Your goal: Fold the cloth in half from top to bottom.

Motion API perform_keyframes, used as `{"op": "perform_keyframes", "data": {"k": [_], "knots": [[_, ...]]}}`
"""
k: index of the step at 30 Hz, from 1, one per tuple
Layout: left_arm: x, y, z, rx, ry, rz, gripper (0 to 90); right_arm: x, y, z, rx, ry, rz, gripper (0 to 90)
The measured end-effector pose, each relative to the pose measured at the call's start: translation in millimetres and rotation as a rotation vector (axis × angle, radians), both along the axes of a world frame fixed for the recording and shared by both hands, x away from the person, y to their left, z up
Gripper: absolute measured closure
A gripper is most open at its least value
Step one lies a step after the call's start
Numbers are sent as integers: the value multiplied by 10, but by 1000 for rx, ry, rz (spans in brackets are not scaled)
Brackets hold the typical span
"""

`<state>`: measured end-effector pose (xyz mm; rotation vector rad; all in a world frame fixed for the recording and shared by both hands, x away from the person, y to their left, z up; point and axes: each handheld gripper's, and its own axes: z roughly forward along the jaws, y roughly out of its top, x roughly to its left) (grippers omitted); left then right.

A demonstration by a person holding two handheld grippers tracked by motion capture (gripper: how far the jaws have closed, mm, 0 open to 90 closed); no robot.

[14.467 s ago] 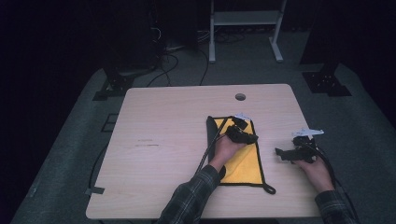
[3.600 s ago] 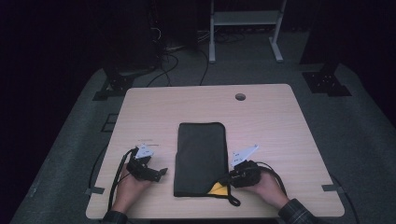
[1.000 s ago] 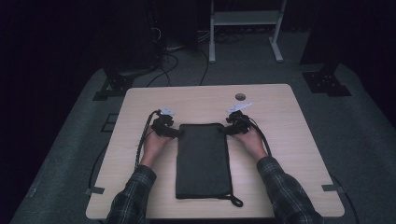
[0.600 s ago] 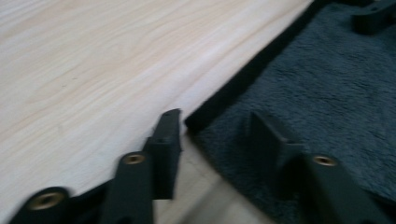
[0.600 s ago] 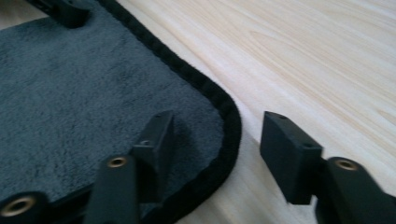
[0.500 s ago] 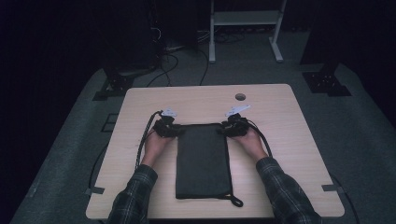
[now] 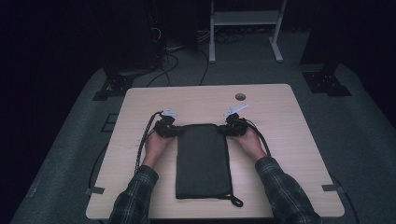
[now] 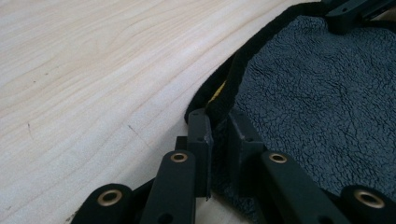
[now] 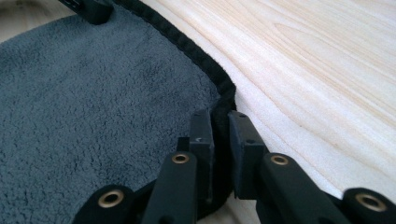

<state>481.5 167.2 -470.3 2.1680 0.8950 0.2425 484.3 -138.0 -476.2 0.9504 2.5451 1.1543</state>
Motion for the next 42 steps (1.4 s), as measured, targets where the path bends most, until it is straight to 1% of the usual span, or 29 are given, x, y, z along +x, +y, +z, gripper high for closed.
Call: {"op": "perform_keyframes", "data": {"k": [3,5,7,9,11,12,14,15,17,18,19,20,21,23,24,26,29,31,32,33,34,37,38,39,40,42], "knots": [[-5,-3,21,2,-14,0,823,-7,21,18,-23,-9,-8,817],[-6,3,50,-30,-30,10,827,8,16,28,-30,-21,-16,819],[2,8,101,-43,-43,12,828,29,6,45,-25,-28,-27,819],[13,-4,169,-38,-60,11,830,62,-7,92,-17,-32,-32,818],[30,-3,254,-36,-83,15,830,94,-12,180,-9,-50,-37,818],[43,6,319,-46,-99,19,830,107,-14,234,-3,-63,-39,818],[58,20,416,-50,-121,19,829,131,-25,360,9,-85,-39,818],[57,22,500,-63,-144,24,830,135,-30,411,18,-97,-42,818],[44,28,634,-72,-174,18,829,138,-49,570,37,-127,-38,818],[25,31,685,-82,-191,12,829,130,-61,632,46,-143,-36,818],[3,35,721,-92,-198,5,829,115,-78,680,56,-156,-32,817],[3,35,721,-92,-198,5,829,96,-95,712,72,-154,-28,817],[-44,37,748,-97,-187,-17,829,75,-118,729,82,-150,-22,817],[-105,34,736,-96,-187,-39,829,23,-148,722,93,-140,-5,817],[-138,37,725,-102,-180,-46,829,-11,-158,707,94,-142,0,817],[-211,45,701,-104,-172,-66,829,-81,-182,660,104,-130,11,817],[-327,69,675,-123,-150,-87,828,-195,-227,592,144,-113,27,817],[-403,82,653,-129,-132,-101,828,-273,-243,557,154,-106,41,816],[-439,89,639,-135,-123,-106,828,-316,-248,545,155,-102,48,816],[-439,89,639,-135,-123,-106,828,-353,-251,532,153,-102,56,816],[-511,105,612,-147,-109,-112,828,-392,-255,523,150,-100,64,816],[-603,121,564,-167,-84,-110,828,-504,-256,504,136,-96,82,815],[-629,131,547,-180,-75,-111,826,-537,-257,497,135,-93,86,815],[-629,131,547,-180,-75,-111,825,-537,-257,497,135,-93,86,815],[-676,154,512,-216,-53,-118,822,-602,-258,473,129,-91,90,815],[-720,159,495,-215,-38,-109,823,-644,-265,452,130,-86,96,815]]}}
